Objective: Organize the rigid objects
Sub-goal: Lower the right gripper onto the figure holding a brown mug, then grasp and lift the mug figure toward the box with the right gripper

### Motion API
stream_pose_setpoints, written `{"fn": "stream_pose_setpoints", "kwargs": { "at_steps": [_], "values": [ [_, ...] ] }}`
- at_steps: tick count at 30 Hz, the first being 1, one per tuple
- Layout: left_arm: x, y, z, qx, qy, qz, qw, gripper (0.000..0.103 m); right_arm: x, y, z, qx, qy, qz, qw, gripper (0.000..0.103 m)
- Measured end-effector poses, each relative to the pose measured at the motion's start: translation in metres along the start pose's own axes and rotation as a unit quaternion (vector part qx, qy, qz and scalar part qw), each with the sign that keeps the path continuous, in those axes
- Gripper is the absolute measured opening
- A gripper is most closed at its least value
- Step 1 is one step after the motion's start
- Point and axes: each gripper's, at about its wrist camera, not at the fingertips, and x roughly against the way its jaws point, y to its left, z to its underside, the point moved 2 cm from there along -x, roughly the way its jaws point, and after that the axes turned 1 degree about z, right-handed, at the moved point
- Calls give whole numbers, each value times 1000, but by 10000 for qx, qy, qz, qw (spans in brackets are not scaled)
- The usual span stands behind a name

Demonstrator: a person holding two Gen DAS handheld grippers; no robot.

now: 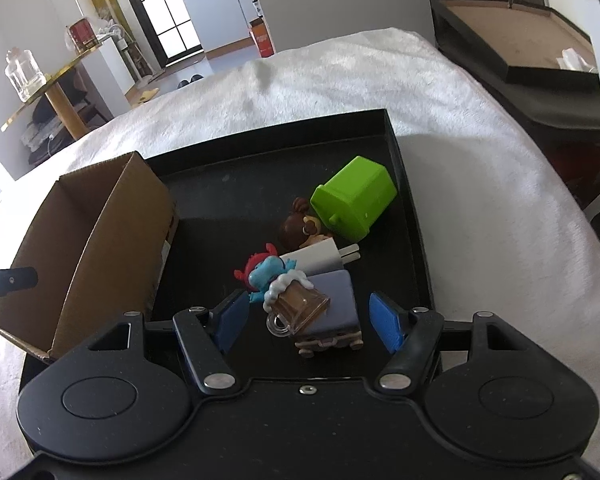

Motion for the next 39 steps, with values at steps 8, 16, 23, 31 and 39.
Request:
{"fn": "stream_pose_setpoints", "kwargs": {
  "at_steps": [8,16,23,31,39],
  "values": [
    [-3,-5,-3,-27,43,-85,10000,89,-5,7,-2,331,-139,-42,9993,59],
    [-6,-4,-1,13,92,-139,9999,89,-4,10,-1,710,-148,-83,9973,38],
    [-3,1,-2,82,62,-154,9998,89,-1,8,0,630,-70,-100,9979,37],
    [-3,10,0,163,44,-145,9998,89,3,12,-3,599,-90,-41,9982,37],
    [-5,23,4,297,42,-109,9995,89,12,23,-11,719,-329,-115,9968,37]
  ]
}}
